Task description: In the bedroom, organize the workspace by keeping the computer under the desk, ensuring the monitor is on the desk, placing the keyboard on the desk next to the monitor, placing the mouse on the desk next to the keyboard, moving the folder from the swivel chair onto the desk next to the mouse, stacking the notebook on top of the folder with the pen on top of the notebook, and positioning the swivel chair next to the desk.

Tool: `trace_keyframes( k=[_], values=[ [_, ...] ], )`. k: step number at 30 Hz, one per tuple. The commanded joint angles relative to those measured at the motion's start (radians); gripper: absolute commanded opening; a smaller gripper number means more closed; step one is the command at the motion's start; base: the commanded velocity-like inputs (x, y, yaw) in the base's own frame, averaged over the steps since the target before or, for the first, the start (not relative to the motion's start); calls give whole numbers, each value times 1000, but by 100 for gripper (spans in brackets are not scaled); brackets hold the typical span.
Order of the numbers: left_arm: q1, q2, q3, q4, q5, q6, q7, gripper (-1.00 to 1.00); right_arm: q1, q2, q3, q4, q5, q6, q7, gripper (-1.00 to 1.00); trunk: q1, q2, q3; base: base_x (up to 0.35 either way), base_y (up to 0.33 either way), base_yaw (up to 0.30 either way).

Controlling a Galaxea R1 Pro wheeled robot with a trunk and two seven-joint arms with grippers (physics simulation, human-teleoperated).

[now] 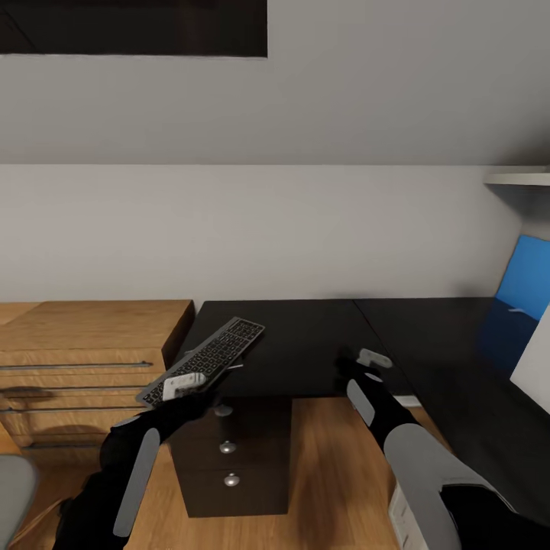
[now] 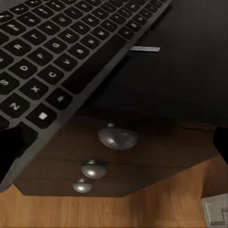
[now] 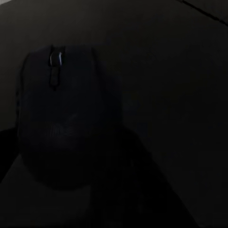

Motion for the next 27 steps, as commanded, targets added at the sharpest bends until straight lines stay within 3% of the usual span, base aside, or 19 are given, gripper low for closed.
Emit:
trace_keyframes(
  k=[1,3,8,11,16,27],
  values=[
    [-1,0,4,-5,11,4,6,100,0,1,-1,-2,-4,5,-3,-100,0,-1,-1,0,0,164],
    [1,1,19,-21,11,4,6,100,1,1,5,-2,-4,5,-2,-100,0,-1,-1,0,0,198],
    [14,0,140,-46,15,3,-1,100,1,11,44,-2,-5,5,0,-100,0,-1,-1,0,0,246],
    [16,0,181,-49,22,3,-8,100,1,19,55,-2,-6,5,1,-100,0,-1,-1,0,0,261],
    [17,-1,206,-50,31,4,-25,100,1,26,61,-2,-6,5,1,-100,0,-1,-1,0,0,265],
    [18,-2,209,-49,33,4,-29,100,1,32,62,-1,-6,7,1,-100,0,-1,-2,0,0,264]
  ],
)
